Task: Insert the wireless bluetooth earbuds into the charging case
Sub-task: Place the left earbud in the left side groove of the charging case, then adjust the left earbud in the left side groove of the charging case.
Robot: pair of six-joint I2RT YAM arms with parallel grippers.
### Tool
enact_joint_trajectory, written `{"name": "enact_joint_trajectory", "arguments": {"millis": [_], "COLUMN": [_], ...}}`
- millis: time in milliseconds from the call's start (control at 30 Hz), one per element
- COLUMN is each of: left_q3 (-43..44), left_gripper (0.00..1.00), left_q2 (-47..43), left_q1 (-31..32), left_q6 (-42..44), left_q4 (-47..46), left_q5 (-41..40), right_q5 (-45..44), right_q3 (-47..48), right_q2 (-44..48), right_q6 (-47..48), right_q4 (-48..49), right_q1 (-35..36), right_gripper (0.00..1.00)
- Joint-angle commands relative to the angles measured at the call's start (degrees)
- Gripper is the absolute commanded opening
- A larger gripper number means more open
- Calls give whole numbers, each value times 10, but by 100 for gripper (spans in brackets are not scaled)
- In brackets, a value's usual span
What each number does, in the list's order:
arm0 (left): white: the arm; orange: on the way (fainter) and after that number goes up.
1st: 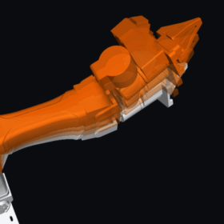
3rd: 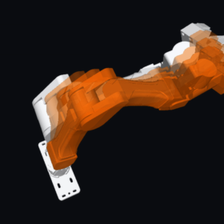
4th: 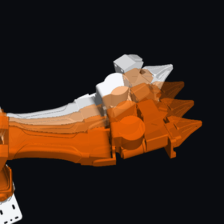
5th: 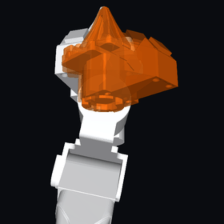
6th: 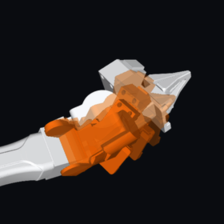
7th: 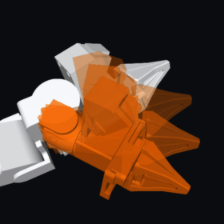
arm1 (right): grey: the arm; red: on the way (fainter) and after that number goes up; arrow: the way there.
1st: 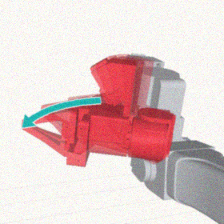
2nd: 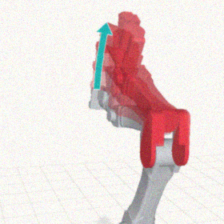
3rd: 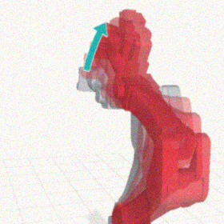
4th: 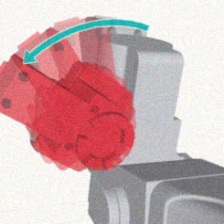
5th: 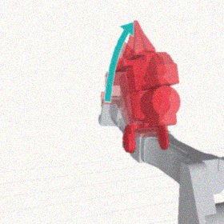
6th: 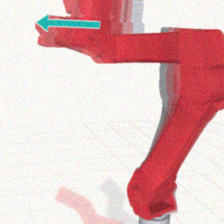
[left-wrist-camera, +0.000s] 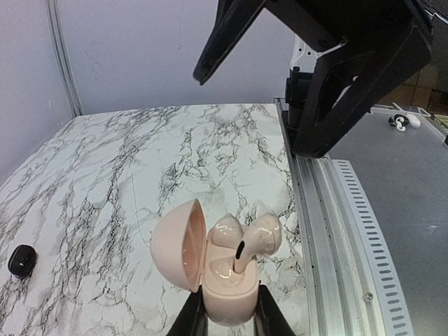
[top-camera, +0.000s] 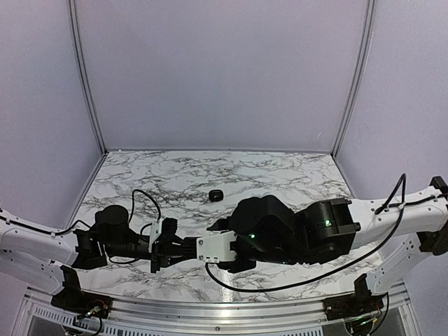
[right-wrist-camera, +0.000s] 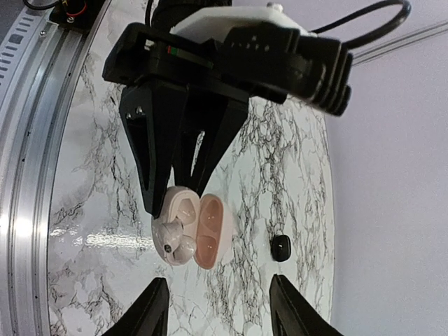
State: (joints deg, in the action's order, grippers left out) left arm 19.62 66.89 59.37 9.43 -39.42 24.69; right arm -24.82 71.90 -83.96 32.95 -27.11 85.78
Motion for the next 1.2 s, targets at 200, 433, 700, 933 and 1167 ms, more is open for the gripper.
{"name": "enact_joint_trajectory", "arguments": {"millis": [200, 433, 700, 933, 1167], "left_q3": [2, 2, 4, 6, 8], "left_gripper": [0, 0, 0, 0, 0], "left_q2": [-14, -15, -12, -7, -3], "left_q1": [2, 2, 2, 2, 2], "left_q6": [-7, -6, -5, -5, -3], "left_q4": [-40, -41, -42, -43, -43], "left_q5": [23, 27, 30, 30, 28], "right_q5": [56, 43, 82, 111, 120], "right_q3": [-29, -22, -17, -15, -9], "right_q2": [20, 3, -2, -5, -19], "right_q6": [-16, -16, -29, -32, -22], "right_q4": [59, 73, 71, 68, 60], "right_q1": [-22, -26, -49, -62, -62], "right_gripper": [52, 62, 71, 72, 73]}}
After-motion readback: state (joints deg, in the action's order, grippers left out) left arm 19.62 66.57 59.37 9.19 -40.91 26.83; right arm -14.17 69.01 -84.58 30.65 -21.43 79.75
